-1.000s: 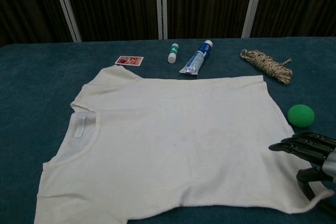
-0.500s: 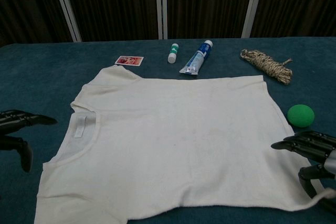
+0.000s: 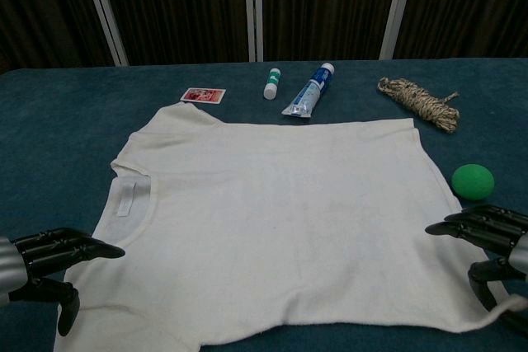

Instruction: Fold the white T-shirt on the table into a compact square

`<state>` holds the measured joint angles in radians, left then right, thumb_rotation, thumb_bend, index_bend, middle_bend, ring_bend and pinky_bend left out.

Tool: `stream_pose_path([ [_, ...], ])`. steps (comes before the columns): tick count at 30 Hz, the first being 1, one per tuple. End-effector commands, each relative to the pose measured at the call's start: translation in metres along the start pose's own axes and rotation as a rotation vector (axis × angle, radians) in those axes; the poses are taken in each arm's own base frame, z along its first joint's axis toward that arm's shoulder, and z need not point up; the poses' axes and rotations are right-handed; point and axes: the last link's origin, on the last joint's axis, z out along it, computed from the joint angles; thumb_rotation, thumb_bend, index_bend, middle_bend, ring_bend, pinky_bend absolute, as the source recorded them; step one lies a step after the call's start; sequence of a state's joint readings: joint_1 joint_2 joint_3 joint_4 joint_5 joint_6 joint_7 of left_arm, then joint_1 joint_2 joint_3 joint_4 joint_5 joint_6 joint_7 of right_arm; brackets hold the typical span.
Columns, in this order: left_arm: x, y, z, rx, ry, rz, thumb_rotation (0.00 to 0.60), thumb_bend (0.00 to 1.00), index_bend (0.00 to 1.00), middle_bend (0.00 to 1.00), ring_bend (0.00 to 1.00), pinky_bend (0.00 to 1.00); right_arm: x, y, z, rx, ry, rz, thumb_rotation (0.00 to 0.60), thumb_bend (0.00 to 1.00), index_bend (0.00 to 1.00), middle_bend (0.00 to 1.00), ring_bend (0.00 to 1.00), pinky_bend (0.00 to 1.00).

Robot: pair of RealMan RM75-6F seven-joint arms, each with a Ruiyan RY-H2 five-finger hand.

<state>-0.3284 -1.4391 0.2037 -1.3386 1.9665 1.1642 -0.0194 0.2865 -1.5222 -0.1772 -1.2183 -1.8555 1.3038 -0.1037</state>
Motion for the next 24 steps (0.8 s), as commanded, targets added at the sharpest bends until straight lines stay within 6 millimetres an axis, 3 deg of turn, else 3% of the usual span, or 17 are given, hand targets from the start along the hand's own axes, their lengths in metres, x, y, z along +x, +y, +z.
stream_pose_path([
  [1,-0.004,0.002,0.005,-0.014,0.008,-0.005,0.600,0.29,0.47,0.00,0.00,0.00,0.000,0.000,0.000,0.000,-0.001,0.000,0.600,0.44,0.69,0.07,0.00,0.00],
  [24,-0.015,0.000,0.017,-0.027,0.009,0.031,0.600,0.29,0.50,0.00,0.00,0.00,0.001,0.004,0.000,-0.006,0.008,-0.015,0.600,0.44,0.69,0.07,0.00,0.00],
])
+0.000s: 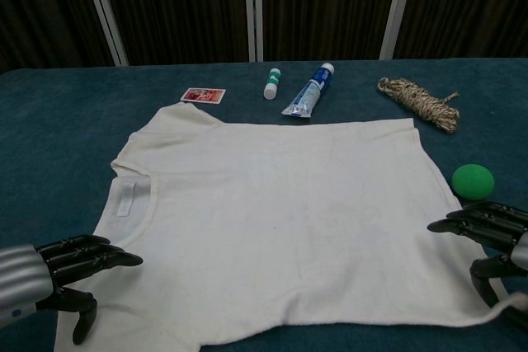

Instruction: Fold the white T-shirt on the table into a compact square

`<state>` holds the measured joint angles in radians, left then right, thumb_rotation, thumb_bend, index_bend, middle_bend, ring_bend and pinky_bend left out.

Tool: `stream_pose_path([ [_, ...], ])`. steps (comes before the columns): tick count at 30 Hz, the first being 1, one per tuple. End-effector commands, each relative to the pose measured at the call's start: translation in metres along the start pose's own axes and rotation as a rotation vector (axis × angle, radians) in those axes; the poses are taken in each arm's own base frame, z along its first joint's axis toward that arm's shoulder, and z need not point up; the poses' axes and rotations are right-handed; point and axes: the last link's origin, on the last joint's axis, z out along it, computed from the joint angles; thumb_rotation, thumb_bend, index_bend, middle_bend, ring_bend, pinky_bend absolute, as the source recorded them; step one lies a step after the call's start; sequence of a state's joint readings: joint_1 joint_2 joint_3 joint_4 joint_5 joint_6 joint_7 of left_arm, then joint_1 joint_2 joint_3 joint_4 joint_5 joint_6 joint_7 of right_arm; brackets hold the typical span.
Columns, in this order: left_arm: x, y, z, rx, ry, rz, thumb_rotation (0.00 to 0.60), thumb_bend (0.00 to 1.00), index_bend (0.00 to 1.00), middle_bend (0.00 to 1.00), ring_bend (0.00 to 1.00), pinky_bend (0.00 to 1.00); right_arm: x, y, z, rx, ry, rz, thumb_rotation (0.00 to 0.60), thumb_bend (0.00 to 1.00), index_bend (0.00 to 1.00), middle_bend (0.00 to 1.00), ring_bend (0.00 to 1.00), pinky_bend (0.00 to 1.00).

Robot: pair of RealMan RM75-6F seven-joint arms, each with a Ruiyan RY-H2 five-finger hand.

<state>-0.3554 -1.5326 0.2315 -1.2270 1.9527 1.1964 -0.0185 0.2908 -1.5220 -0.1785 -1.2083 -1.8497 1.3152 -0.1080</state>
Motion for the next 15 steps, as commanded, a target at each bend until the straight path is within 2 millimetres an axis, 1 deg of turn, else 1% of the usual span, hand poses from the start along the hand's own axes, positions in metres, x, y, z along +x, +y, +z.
stream_pose_path([
  [1,-0.0007,-0.0008,0.0012,0.001,-0.002,-0.001,0.600,0.29,0.50,0.00,0.00,0.00,-0.0002,0.0004,0.0001,-0.001,0.000,-0.003,0.600,0.44,0.69,0.07,0.00,0.00],
  [15,0.0000,-0.0022,0.0070,-0.020,-0.018,0.014,0.600,0.33,0.50,0.00,0.00,0.00,-0.0005,0.0019,-0.0004,-0.001,-0.009,-0.006,0.600,0.45,0.69,0.07,0.00,0.00],
])
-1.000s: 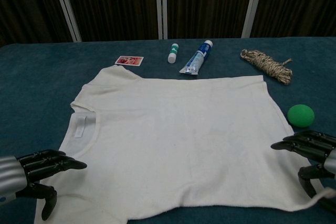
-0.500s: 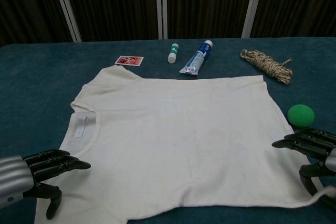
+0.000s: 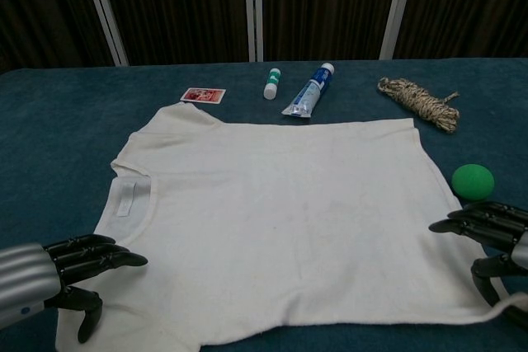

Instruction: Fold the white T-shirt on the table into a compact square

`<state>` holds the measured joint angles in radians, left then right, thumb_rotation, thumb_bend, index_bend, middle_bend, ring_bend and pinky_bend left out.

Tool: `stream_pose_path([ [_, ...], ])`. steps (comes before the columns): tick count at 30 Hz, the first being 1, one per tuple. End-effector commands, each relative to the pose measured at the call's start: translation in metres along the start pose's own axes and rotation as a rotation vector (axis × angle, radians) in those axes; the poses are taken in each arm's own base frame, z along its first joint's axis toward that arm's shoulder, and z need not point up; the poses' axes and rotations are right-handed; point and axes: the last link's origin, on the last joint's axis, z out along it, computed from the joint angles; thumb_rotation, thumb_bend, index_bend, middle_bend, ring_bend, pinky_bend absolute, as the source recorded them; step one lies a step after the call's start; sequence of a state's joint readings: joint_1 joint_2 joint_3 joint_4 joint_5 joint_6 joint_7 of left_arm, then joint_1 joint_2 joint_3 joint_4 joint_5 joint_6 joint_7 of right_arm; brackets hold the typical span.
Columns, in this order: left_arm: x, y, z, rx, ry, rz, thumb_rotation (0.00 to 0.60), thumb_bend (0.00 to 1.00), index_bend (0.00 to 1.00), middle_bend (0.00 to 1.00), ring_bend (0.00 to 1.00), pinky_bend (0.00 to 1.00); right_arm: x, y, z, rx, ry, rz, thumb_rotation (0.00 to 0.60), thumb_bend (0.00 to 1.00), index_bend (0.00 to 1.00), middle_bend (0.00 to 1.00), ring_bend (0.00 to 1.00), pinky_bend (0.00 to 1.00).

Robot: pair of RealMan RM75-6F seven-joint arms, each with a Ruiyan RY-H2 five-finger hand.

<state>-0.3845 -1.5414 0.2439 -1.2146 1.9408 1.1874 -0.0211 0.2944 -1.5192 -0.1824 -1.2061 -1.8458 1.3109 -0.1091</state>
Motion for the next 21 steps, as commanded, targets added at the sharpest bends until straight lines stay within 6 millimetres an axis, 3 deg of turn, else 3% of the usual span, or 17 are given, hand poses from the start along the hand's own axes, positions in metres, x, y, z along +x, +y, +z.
stream_pose_path([
  [1,-0.0001,0.0002,0.0014,-0.008,-0.007,0.003,0.600,0.34,0.50,0.00,0.00,0.00,0.0001,0.0004,-0.0001,-0.001,-0.001,0.000,0.600,0.45,0.69,0.07,0.00,0.00],
  [14,0.0015,-0.0012,0.0087,-0.010,-0.010,0.018,0.600,0.51,0.52,0.00,0.00,0.00,0.0002,0.0051,-0.0002,-0.012,-0.007,-0.006,0.600,0.46,0.69,0.08,0.00,0.00],
  [21,0.0041,-0.0045,0.0110,0.009,0.017,0.004,0.600,0.52,0.60,0.00,0.00,0.00,0.0011,0.0047,-0.0001,-0.007,-0.008,-0.004,0.600,0.47,0.69,0.08,0.00,0.00],
])
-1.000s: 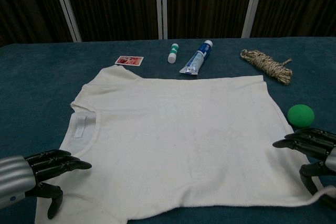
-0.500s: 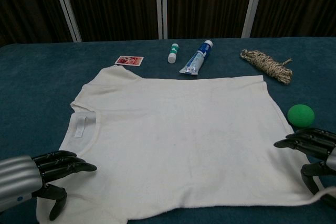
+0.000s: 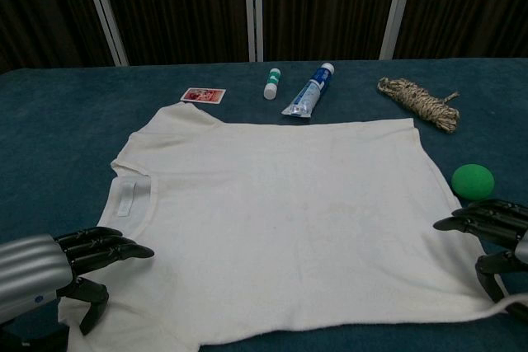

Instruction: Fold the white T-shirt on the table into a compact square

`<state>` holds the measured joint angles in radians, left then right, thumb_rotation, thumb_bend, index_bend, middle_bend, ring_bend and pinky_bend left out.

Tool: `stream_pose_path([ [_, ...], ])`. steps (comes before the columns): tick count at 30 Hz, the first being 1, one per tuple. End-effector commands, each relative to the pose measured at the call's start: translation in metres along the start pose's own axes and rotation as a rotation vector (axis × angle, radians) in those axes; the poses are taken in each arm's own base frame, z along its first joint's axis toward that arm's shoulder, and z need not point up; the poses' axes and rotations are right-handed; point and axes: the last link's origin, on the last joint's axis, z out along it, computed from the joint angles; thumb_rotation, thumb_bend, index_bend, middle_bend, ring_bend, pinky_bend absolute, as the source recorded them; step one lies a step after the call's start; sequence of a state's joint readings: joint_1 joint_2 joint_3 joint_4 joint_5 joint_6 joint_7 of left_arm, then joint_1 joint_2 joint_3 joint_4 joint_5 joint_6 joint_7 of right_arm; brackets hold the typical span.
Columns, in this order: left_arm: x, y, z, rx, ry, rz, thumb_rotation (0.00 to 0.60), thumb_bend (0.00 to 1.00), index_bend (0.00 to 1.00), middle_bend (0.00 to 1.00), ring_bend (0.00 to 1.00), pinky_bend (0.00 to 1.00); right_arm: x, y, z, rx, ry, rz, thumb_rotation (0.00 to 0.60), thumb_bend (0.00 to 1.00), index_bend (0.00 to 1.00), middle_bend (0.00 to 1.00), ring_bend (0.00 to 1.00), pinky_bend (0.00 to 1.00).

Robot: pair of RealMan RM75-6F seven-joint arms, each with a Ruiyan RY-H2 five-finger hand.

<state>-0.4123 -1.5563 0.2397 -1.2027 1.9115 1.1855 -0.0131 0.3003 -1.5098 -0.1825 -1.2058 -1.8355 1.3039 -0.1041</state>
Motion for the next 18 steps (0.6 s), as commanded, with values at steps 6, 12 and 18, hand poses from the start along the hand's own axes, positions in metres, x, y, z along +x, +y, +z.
stream_pose_path([
  [6,0.004,0.000,0.004,0.006,0.021,-0.041,0.600,0.57,0.70,0.00,0.00,0.00,0.005,-0.001,0.000,0.012,0.015,0.007,0.600,0.46,0.69,0.08,0.00,0.00],
  [12,0.011,0.002,0.004,0.008,0.030,-0.102,0.600,0.57,0.79,0.00,0.00,0.00,0.013,-0.001,0.001,0.059,0.014,0.025,0.600,0.47,0.71,0.09,0.00,0.00],
  [18,0.023,0.006,-0.004,-0.012,0.057,-0.126,0.600,0.57,0.81,0.00,0.00,0.00,0.023,0.000,-0.001,0.145,0.001,0.048,0.600,0.47,0.71,0.11,0.00,0.00],
])
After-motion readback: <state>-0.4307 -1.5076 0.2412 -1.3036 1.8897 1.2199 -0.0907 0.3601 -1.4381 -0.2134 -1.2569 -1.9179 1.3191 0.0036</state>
